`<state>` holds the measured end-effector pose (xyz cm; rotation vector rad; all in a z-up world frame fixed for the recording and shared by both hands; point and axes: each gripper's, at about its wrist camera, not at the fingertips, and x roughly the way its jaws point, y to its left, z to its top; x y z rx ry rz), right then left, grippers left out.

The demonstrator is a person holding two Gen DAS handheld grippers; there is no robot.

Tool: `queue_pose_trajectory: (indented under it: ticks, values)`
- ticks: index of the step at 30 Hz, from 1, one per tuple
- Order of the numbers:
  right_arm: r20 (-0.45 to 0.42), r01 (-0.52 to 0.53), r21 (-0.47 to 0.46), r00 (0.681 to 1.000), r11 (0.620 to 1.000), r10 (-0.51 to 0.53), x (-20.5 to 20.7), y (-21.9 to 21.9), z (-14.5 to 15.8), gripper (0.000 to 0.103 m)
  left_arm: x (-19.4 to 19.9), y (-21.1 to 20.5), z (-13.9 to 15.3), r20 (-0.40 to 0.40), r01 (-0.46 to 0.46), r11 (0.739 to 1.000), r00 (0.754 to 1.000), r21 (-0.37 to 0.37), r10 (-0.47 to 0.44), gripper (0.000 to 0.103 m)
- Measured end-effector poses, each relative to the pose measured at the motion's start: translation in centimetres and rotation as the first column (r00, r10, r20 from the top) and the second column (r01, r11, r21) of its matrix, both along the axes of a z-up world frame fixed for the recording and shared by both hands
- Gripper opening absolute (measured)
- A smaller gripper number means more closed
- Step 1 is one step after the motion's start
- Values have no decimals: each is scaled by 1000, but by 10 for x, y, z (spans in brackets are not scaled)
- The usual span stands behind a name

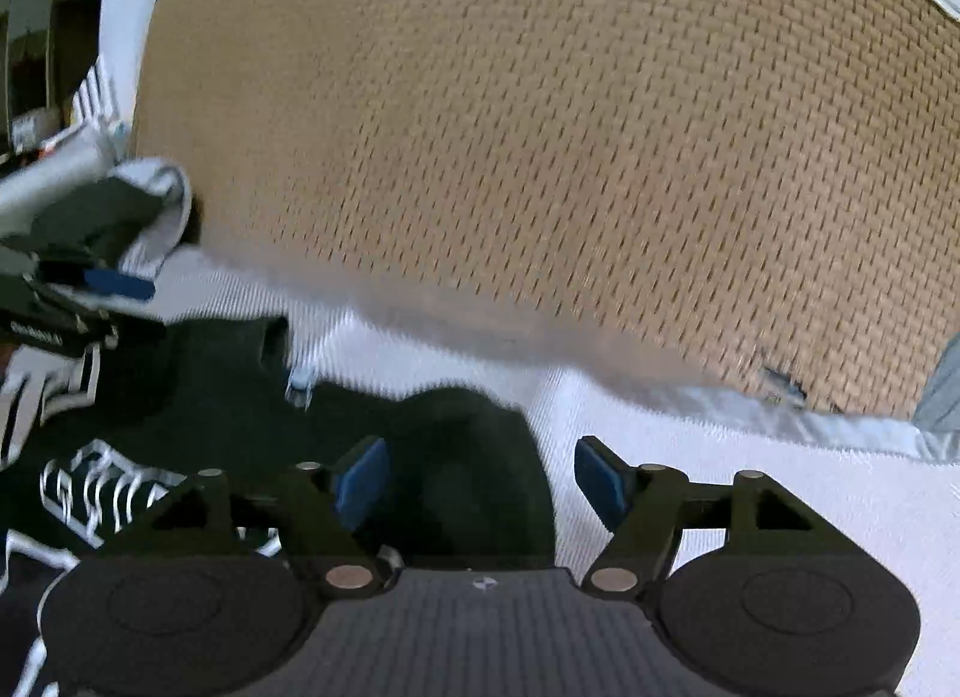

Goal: Fold clothes

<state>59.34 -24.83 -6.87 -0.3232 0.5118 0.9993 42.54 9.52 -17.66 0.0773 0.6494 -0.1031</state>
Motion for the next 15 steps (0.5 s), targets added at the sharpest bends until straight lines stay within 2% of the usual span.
queue_pose_trajectory:
  ticks: [7, 9, 11, 13, 14, 15]
  values:
    - [-167, 42, -9, 985, 999, -43, 37, 26, -25, 71, 34, 17, -25, -110, -54, 994, 993, -96, 44, 72]
    - [-226, 69, 4, 972, 998, -66, 46, 28, -35, 71, 37, 19, -32, -128, -58, 990, 991, -130, 41, 72]
    - [-299, 93, -3, 950, 996, -90, 55, 28, -45, 65, 39, 18, -37, -139, -59, 986, 990, -153, 38, 72]
    - [-351, 103, 37, 933, 994, -83, 58, 25, -48, 62, 39, 17, -40, -135, -52, 984, 990, -168, 29, 69]
    - [-368, 92, 43, 927, 995, -70, 59, 24, -48, 58, 37, 15, -39, -134, -40, 983, 991, -178, 16, 58]
    - [-385, 80, 48, 921, 996, -55, 59, 24, -49, 50, 37, 14, -38, -133, -27, 983, 991, -182, 3, 37]
